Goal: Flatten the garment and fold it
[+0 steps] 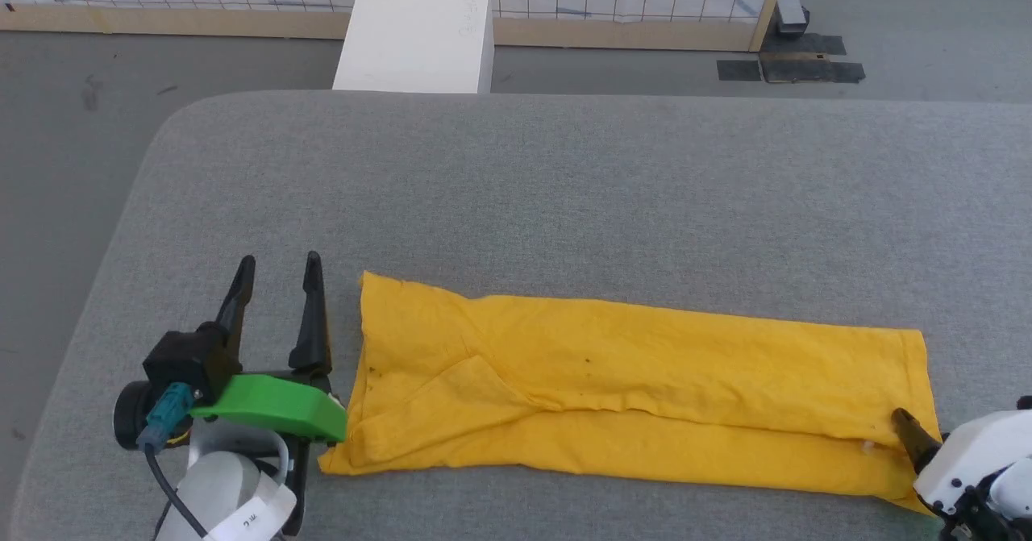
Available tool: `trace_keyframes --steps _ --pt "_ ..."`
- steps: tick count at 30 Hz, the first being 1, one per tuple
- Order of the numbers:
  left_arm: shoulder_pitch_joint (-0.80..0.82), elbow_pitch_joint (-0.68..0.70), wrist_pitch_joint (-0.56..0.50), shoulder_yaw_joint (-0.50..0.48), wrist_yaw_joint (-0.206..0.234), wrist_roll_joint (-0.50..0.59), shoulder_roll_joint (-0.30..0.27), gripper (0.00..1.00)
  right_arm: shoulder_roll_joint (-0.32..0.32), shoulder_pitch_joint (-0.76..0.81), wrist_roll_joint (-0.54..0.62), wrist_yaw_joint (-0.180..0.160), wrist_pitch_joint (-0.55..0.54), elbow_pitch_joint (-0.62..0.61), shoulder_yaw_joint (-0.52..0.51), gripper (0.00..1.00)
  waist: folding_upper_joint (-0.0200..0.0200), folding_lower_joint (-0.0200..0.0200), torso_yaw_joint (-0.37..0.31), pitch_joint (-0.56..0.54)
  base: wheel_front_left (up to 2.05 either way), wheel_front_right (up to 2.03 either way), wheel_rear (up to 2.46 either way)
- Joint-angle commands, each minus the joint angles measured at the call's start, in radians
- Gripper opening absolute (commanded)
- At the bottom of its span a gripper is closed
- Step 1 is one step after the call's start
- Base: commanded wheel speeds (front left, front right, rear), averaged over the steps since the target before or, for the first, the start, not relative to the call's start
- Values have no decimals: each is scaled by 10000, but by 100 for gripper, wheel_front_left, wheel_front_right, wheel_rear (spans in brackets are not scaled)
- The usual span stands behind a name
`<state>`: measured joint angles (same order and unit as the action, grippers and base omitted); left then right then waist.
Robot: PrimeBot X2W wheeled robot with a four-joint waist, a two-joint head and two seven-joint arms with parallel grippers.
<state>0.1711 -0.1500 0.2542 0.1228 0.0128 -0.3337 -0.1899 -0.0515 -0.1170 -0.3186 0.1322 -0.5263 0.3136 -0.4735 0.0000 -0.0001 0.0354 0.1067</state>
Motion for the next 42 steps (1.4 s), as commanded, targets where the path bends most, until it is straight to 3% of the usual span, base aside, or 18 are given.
trace_keyframes --steps 1,8,9,10,12,13,21,35,42 --pt "169 -70 75 -91 -117 151 116 100 10 -262 248 -15 -209 204 -30 100 0 1 11 28 0 0 0" --pt "174 -335 75 -518 -563 536 514 100 11 -780 605 -15 -1641 1322 -28 100 0 1 71 103 0 0 0" --pt "174 -374 75 -560 -608 573 551 100 11 -788 568 -15 -1922 1427 -10 76 0 1 78 95 0 0 0" --pt "176 -417 75 -615 -659 615 594 100 11 -788 461 -15 -2252 1485 29 44 0 1 85 84 0 0 0" --pt "177 -493 75 -711 -742 679 660 100 11 -778 96 -15 -2649 1439 178 9 0 1 92 70 0 0 0" --pt "177 -521 75 -752 -774 703 684 100 11 -770 -66 -15 -2672 1366 253 0 0 1 90 65 0 0 0" --pt "73 -731 76 -1037 -998 900 842 100 12 -491 12 -15 -1931 568 228 0 0 1 -24 -71 0 0 0" --pt "54 -796 76 -1250 -1223 1113 1065 100 12 -482 3708 -15 217 -858 -2305 0 0 1 -21 1 0 0 0" --pt "45 -866 76 -1285 -1291 1179 1132 100 12 -172 3833 -15 -44 -1585 -1660 0 0 1 61 -78 0 0 0"
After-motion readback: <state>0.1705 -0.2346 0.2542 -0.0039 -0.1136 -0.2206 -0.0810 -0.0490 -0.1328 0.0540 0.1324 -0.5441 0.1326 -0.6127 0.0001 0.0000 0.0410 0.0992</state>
